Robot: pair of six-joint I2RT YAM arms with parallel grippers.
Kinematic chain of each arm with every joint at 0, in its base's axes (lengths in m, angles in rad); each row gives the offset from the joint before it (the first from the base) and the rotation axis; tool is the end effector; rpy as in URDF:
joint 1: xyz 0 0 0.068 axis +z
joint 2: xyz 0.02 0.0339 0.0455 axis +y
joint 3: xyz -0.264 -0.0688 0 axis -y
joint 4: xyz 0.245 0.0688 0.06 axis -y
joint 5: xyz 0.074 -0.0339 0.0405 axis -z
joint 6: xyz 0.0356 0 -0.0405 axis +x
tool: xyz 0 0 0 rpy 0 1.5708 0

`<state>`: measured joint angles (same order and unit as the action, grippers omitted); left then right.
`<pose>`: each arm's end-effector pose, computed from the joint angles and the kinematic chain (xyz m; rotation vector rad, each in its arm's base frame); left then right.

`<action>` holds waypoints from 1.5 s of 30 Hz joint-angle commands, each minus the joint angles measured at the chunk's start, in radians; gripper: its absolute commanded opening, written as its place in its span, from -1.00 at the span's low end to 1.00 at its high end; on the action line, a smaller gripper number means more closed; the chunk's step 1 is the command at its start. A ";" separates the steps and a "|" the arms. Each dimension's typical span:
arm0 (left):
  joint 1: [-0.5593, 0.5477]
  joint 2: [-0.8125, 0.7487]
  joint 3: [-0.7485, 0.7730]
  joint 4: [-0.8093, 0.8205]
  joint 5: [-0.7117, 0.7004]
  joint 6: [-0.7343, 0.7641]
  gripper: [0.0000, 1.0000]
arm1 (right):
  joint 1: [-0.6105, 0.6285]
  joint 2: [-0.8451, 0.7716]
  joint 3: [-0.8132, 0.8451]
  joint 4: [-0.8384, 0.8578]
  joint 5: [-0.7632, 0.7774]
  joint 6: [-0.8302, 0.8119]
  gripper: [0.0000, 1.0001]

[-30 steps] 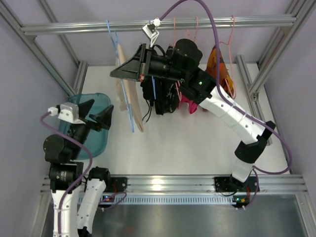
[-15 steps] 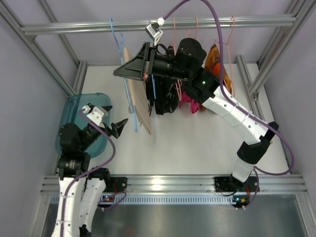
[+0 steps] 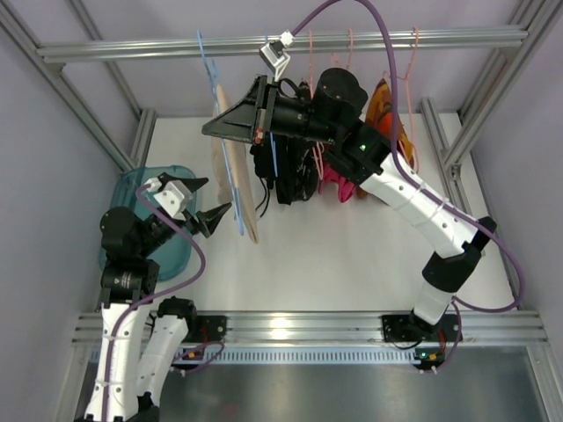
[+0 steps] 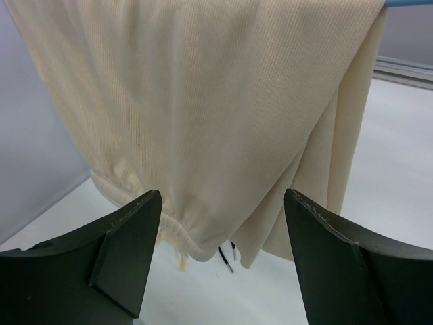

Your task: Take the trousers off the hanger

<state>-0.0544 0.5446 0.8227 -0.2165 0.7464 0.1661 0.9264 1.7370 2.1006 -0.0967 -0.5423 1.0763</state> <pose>0.1118 -0.0303 0.3814 0.7470 1.3517 -0.4727 0.2088 0.3085 0.5446 -0.4528 1.6089 1.9683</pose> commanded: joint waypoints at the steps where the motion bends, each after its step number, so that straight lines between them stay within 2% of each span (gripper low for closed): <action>1: -0.004 0.000 0.029 0.065 0.054 0.003 0.57 | -0.008 -0.016 0.047 0.129 0.016 -0.009 -1.00; 15: -0.078 0.052 0.061 0.065 0.047 0.021 0.52 | 0.000 0.009 0.064 0.124 0.024 -0.019 -1.00; 20: -0.116 0.086 0.078 0.065 -0.001 0.047 0.50 | 0.002 0.006 0.062 0.124 0.025 -0.018 -1.00; 27: -0.177 0.115 0.087 0.065 -0.073 0.096 0.37 | 0.009 0.006 0.059 0.123 0.021 -0.018 -1.00; 45: -0.180 0.038 0.050 0.003 -0.111 0.148 0.33 | -0.003 -0.011 0.041 0.126 0.010 -0.023 -1.00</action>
<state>-0.2310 0.5957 0.8703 -0.2249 0.6434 0.2840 0.9306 1.7630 2.1017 -0.0975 -0.5220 1.0748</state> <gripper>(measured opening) 0.665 0.038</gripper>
